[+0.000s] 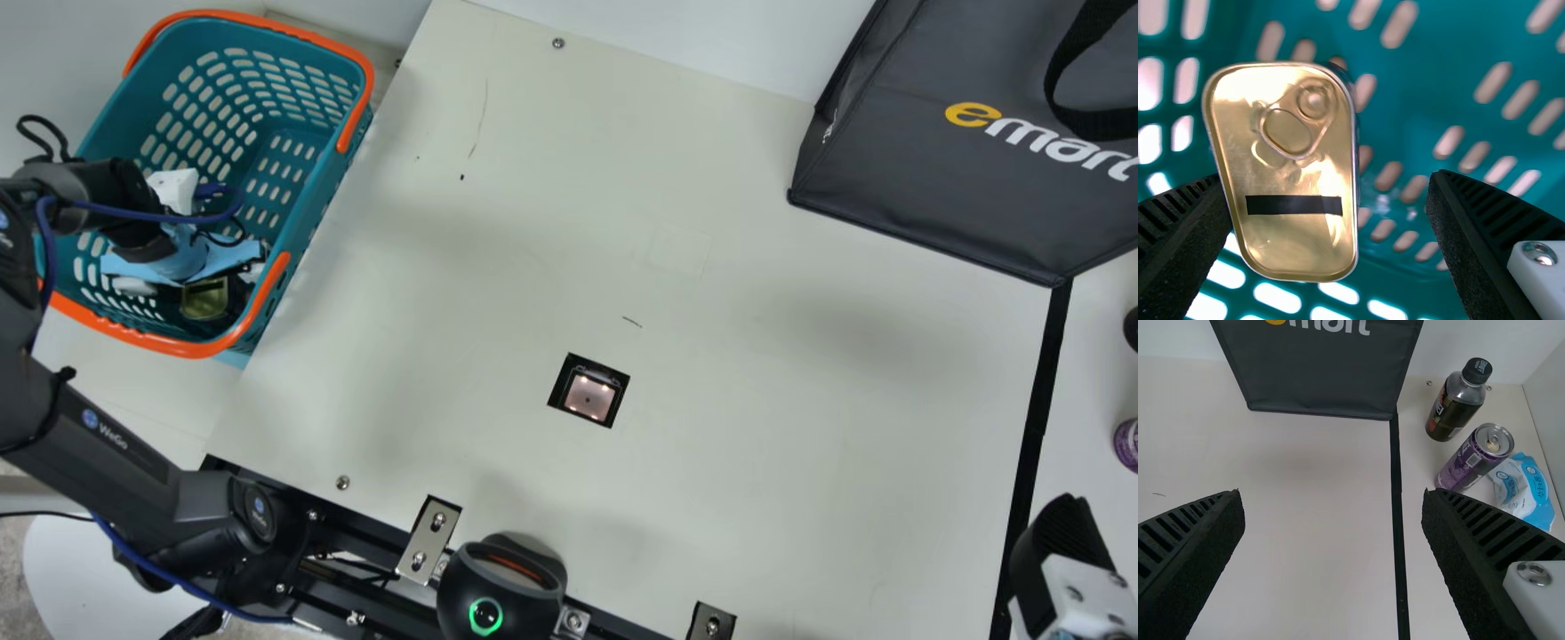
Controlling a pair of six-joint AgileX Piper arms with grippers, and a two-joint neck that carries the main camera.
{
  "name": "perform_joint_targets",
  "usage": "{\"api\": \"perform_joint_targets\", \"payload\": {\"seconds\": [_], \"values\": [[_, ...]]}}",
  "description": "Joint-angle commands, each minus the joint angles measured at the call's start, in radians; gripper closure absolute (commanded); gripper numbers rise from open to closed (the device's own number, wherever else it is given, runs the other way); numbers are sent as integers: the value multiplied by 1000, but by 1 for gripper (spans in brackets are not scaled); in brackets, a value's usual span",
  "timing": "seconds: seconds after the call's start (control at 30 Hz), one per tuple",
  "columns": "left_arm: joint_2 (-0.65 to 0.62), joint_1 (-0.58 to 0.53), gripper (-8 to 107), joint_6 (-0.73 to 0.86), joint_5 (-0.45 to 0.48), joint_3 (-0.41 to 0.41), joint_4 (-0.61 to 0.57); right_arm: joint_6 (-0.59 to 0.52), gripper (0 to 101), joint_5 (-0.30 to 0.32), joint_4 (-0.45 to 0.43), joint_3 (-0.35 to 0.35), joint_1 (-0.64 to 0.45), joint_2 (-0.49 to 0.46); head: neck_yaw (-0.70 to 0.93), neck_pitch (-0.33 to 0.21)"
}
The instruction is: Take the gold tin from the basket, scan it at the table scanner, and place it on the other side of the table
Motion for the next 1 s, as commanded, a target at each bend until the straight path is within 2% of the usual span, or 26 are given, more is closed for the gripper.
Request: {"api": "perform_joint_targets", "payload": {"seconds": [0.0,0.27,0.97], "values": [[-6,-6,9,26,3,1,-40,0,6,0,0,0,0,0,2,-30],[-27,-30,9,85,13,9,-133,0,6,0,0,0,0,0,2,-30],[6,6,9,106,-23,-13,-171,0,6,-1,0,0,0,0,2,-30]]}}
